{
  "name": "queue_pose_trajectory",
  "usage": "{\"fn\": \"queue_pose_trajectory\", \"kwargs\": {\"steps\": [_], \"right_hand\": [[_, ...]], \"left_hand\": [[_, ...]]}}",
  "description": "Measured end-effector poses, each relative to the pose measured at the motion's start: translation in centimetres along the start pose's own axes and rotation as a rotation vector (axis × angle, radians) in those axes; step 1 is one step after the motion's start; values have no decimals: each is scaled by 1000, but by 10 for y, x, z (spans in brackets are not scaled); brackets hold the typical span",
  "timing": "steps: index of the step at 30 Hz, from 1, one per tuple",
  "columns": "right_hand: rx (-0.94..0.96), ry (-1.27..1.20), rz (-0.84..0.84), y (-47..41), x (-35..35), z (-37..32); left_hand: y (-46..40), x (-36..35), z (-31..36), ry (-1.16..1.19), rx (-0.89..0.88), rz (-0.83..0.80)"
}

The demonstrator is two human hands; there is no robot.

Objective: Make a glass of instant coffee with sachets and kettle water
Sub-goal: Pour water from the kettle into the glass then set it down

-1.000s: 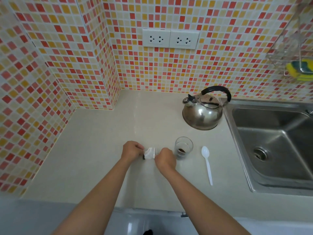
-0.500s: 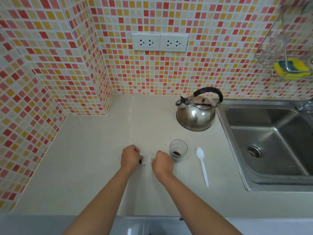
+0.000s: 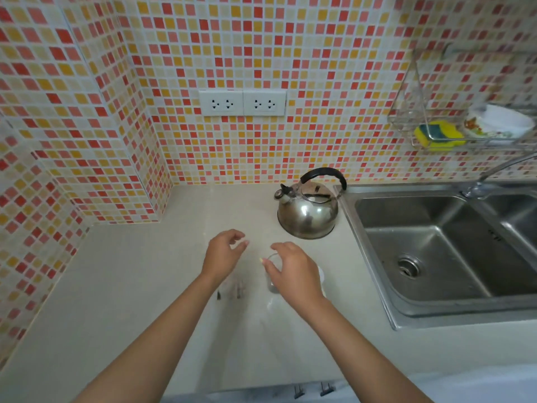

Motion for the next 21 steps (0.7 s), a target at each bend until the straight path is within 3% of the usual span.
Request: {"fn": "queue_pose_trajectory", "kwargs": {"steps": [3, 11, 21], "right_hand": [[-60, 11, 71, -14, 39, 32], [-142, 50, 66, -87, 98, 96], [-146, 178, -135, -208, 91, 147]], "left_hand": [[-15, -13, 42, -16, -65, -35], [-72, -39, 115, -109, -123, -83], [-149, -71, 122, -268, -33, -135]]}}
Point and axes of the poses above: each hand's wrist, its own y-axis away from the middle knuckle, its own x-axis out of the back of the hand, z = x × y, the point moved 6 cm from there along -y, towards the middle knuckle, and after that the axes turned 1 degree about x, right-handed, at the moved point
